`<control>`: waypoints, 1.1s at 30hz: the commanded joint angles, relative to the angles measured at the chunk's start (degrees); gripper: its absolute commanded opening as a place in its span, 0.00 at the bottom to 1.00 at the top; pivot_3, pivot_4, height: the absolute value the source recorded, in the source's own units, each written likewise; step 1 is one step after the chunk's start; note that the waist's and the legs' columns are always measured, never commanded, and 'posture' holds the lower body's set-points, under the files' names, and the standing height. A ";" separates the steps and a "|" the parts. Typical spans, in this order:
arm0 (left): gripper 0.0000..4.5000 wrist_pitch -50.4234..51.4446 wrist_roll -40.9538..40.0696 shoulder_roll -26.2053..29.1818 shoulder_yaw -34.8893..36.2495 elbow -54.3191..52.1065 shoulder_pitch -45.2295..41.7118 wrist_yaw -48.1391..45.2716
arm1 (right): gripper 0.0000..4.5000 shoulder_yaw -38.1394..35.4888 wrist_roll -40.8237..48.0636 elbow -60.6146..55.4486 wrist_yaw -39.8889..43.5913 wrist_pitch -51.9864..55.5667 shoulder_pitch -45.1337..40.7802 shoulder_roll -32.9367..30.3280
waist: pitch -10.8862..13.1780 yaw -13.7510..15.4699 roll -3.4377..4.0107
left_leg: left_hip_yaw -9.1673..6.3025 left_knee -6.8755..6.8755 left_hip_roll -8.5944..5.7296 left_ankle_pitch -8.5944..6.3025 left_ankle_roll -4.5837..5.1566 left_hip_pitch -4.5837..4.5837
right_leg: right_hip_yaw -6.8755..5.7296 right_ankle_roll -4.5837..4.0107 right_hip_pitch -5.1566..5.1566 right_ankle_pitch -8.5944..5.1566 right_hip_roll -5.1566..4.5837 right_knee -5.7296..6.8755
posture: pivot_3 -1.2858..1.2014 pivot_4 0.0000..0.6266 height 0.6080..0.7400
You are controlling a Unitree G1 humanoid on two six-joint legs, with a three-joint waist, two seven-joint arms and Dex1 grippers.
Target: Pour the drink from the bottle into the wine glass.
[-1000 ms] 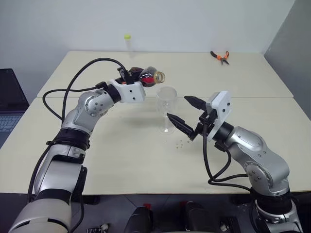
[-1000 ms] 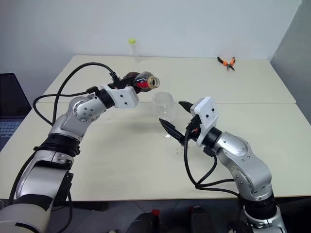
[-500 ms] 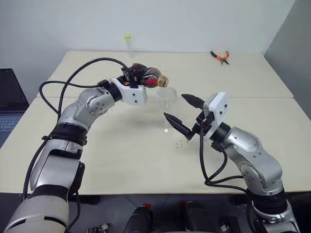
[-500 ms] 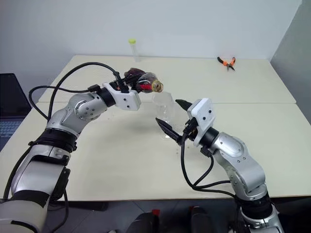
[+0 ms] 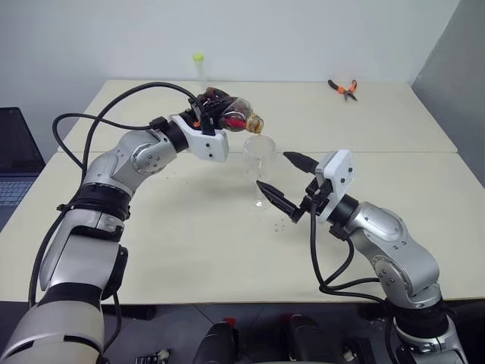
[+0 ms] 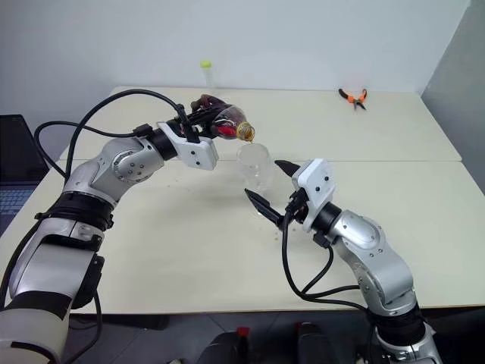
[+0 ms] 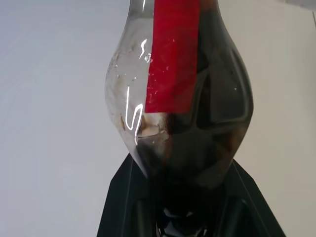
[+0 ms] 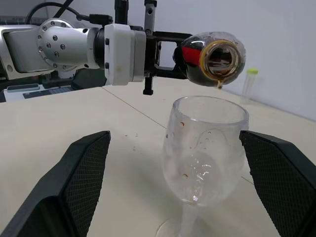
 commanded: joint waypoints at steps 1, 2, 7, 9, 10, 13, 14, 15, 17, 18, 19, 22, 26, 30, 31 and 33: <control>0.17 -0.95 0.66 1.34 0.03 0.15 -2.83 2.29 | 1.00 -0.26 0.02 -1.15 -0.04 -0.22 -0.16 0.10 | 0.00 -0.01 0.00 | 0.00 0.00 0.00 0.00 0.00 0.00 | 0.00 0.00 0.00 0.00 0.00 0.00 | 0.52 0.24 1.00; 0.17 -1.06 0.80 1.36 -0.06 0.35 -2.95 2.47 | 1.00 -0.27 0.04 -1.15 -0.05 -0.21 -0.15 0.11 | 0.00 -0.02 0.00 | 0.01 0.00 -0.02 0.00 0.00 0.00 | 0.01 0.00 0.00 0.00 0.00 0.00 | 0.52 0.24 1.00; 0.17 -1.91 1.99 1.99 -0.89 1.30 -3.43 3.81 | 1.00 -0.33 0.15 -1.15 -0.07 -0.14 -0.07 0.16 | 0.00 0.00 0.00 | 0.02 0.00 -0.02 0.00 0.00 0.00 | 0.00 0.00 -0.01 0.00 0.00 0.00 | 0.52 0.24 1.00; 0.17 -2.27 2.42 2.26 -1.21 1.49 -3.48 4.23 | 1.00 -0.31 0.17 -1.10 -0.05 -0.16 -0.08 0.18 | 0.00 0.00 0.00 | 0.02 0.00 -0.02 0.00 0.00 0.00 | 0.00 0.00 -0.01 0.00 0.00 0.00 | 0.52 0.24 1.00; 0.17 -2.46 2.68 2.42 -1.37 1.57 -3.51 4.49 | 1.00 -0.29 0.20 -1.09 -0.03 -0.16 -0.09 0.20 | 0.00 0.00 0.00 | 0.02 0.00 -0.02 0.00 0.00 0.00 | 0.00 0.00 -0.02 0.00 0.00 0.01 | 0.52 0.24 1.00; 0.17 -2.83 3.24 2.80 -1.68 2.05 -3.71 5.22 | 1.00 -0.28 0.28 -1.03 0.04 -0.15 -0.12 0.25 | 0.00 0.00 0.00 | 0.03 0.00 -0.01 0.00 0.00 0.00 | 0.02 0.00 -0.02 0.00 0.01 0.02 | 0.52 0.24 1.00; 0.17 -2.93 3.44 2.90 -1.77 2.18 -3.78 5.49 | 1.00 -0.27 0.28 -1.01 0.07 -0.17 -0.13 0.25 | 0.00 0.00 0.00 | 0.03 0.00 -0.01 0.00 0.00 0.00 | 0.01 0.00 -0.02 0.00 0.00 0.02 | 0.52 0.24 1.00; 0.17 -3.02 3.61 2.94 -1.81 2.28 -3.84 5.68 | 1.00 -0.26 0.28 -1.00 0.08 -0.18 -0.14 0.26 | 0.00 0.00 0.00 | 0.03 0.00 -0.02 0.00 0.00 0.00 | 0.01 0.00 -0.02 0.00 0.00 0.02 | 0.52 0.24 1.00; 0.17 -3.27 3.90 3.04 -1.89 2.46 -3.90 6.04 | 1.00 -0.23 0.28 -1.03 0.07 -0.14 -0.13 0.27 | 0.00 0.00 0.00 | 0.04 0.00 -0.03 0.00 0.00 0.00 | 0.01 0.00 -0.02 0.00 0.00 0.02 | 0.52 0.24 1.00; 0.17 -3.39 4.04 3.10 -1.97 2.57 -3.93 6.23 | 1.00 -0.21 0.28 -1.04 0.07 -0.12 -0.13 0.28 | 0.00 0.00 0.00 | 0.03 0.00 -0.03 0.00 0.00 0.00 | 0.01 0.00 -0.02 0.00 0.00 0.02 | 0.52 0.24 1.00; 0.17 -3.48 4.15 3.15 -2.07 2.68 -3.95 6.42 | 1.00 -0.21 0.30 -1.05 0.07 -0.10 -0.14 0.29 | 0.00 0.00 0.00 | 0.03 0.00 -0.02 0.00 0.00 0.00 | 0.01 0.00 -0.02 0.00 0.00 0.02 | 0.52 0.24 1.00; 0.16 -3.66 4.51 3.30 -2.46 2.98 -4.07 7.04 | 1.00 -0.20 0.32 -1.03 0.07 -0.08 -0.13 0.31 | 0.00 0.00 0.00 | 0.03 0.00 -0.02 0.00 0.00 0.00 | 0.01 0.00 -0.02 0.00 0.00 0.02 | 0.52 0.24 1.00; 0.16 -3.93 5.06 3.39 -2.94 3.64 -4.36 7.93 | 1.00 -0.20 0.32 -1.04 0.02 -0.01 -0.16 0.34 | 0.00 0.00 0.00 | 0.04 0.00 -0.03 0.00 0.00 0.00 | 0.02 0.00 -0.02 0.00 0.00 0.02 | 0.52 0.24 1.00; 0.16 -4.14 5.51 3.39 -3.16 4.27 -4.77 8.59 | 1.00 -0.21 0.35 -1.05 0.00 0.05 -0.18 0.37 | 0.00 0.00 0.00 | 0.05 0.00 -0.03 0.00 0.00 0.00 | 0.01 0.00 -0.02 0.00 0.00 0.03 | 0.52 0.24 1.00; 0.16 -4.17 5.63 3.40 -3.20 4.43 -4.88 8.75 | 1.00 -0.21 0.36 -1.07 0.00 0.07 -0.17 0.37 | 0.00 0.00 0.00 | 0.05 0.00 -0.03 0.00 0.00 0.00 | 0.01 0.00 -0.02 0.00 0.00 0.03 | 0.52 0.24 1.00; 0.16 -4.26 5.85 3.45 -3.30 4.61 -5.06 9.15 | 1.00 -0.20 0.38 -1.11 0.00 0.10 -0.14 0.37 | 0.00 0.00 0.00 | 0.05 0.00 -0.03 0.00 0.00 0.00 | 0.01 0.00 -0.02 0.00 0.00 0.03 | 0.52 0.24 1.00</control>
